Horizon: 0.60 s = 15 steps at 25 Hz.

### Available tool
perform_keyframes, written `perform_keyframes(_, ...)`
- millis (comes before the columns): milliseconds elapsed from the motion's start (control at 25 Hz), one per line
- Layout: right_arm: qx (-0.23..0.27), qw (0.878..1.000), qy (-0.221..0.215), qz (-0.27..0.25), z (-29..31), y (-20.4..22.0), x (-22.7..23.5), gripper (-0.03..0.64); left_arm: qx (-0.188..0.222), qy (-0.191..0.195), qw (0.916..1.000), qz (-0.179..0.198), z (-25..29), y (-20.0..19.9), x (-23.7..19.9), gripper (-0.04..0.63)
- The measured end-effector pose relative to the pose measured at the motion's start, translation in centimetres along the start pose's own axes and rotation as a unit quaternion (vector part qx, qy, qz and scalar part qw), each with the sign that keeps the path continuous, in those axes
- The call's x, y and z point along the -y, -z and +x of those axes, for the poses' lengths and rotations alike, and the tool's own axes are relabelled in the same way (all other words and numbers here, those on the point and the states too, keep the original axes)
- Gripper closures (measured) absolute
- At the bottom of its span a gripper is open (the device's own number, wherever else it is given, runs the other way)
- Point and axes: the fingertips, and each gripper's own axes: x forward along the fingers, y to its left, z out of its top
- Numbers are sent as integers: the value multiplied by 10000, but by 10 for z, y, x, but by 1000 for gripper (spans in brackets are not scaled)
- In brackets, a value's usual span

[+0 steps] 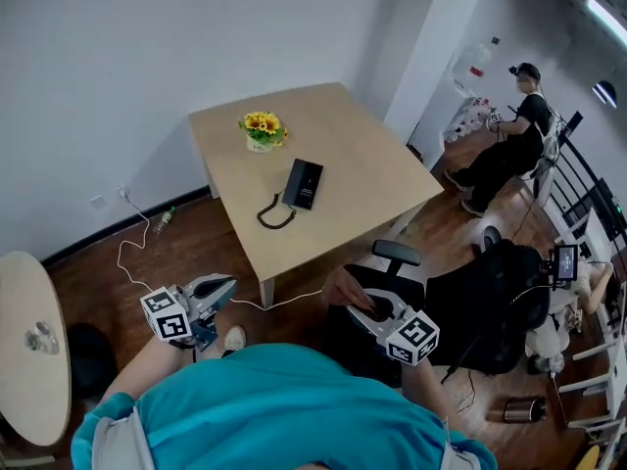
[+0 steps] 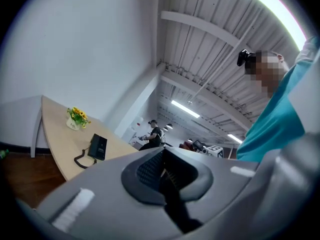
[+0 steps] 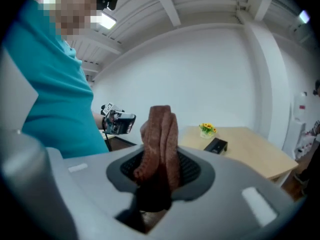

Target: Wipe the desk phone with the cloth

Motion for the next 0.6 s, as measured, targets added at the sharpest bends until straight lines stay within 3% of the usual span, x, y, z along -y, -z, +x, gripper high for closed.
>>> perform_keyframes(320, 113, 9984, -532, 138, -53, 19, -77, 495, 56, -78, 9981, 614, -27, 13, 104, 591)
perform_keyframes(600, 386, 9951, -577, 700, -42, 5, -128, 495, -39, -297, 9970, 719, -93, 22, 102, 591)
